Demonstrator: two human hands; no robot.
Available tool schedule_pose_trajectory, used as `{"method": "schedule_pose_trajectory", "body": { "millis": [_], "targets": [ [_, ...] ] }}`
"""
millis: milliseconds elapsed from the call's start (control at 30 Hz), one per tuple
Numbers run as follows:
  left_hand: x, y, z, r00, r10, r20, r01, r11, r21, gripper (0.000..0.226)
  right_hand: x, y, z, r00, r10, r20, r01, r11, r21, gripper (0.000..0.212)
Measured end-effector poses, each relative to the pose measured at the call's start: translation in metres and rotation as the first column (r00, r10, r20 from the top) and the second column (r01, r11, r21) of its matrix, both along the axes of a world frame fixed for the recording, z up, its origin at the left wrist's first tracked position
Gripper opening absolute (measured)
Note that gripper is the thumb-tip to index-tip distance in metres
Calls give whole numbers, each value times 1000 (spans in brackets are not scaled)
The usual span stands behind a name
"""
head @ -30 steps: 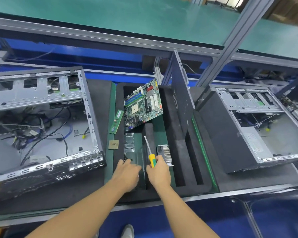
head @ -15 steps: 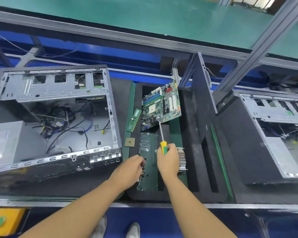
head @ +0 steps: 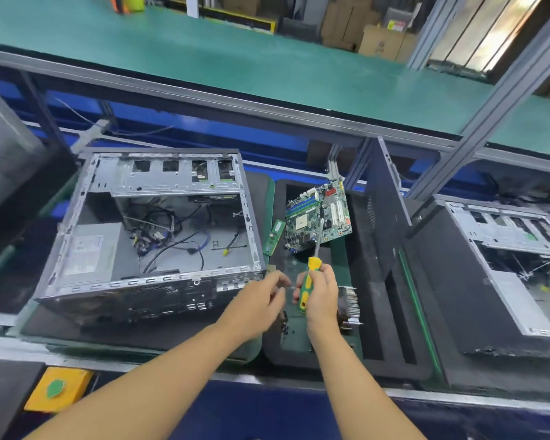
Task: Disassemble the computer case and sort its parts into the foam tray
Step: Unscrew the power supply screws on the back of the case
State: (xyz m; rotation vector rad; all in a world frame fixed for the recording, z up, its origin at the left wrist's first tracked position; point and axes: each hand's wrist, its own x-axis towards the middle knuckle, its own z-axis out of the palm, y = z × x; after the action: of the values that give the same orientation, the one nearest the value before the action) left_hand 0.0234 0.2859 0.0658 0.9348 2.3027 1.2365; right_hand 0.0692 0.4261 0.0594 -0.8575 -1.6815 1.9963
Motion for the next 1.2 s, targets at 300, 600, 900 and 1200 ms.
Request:
{"method": "schedule_pose_trajectory", "body": {
  "millis": [300,600,900,1200],
  "targets": [
    [-31,-114,70,942,217,-257,-138,946,293,12,3,-107,48,984,39,-175,-52,996,-69,11],
    [-95,-233,61,808,425,-408,-430,899,83,13,-3,-207,58,970,171,-170,-184,981,-63,3],
    [-130,-320,40,911,-212,-352,31,890,-456,58,6,-267,34,957,288,-42,-290,953,-89,7],
    [-133,-335,6,755,-352,-554,2,845,-535,97,42,-337,-49,924,365,110,-340,920,-196,16]
  ]
}}
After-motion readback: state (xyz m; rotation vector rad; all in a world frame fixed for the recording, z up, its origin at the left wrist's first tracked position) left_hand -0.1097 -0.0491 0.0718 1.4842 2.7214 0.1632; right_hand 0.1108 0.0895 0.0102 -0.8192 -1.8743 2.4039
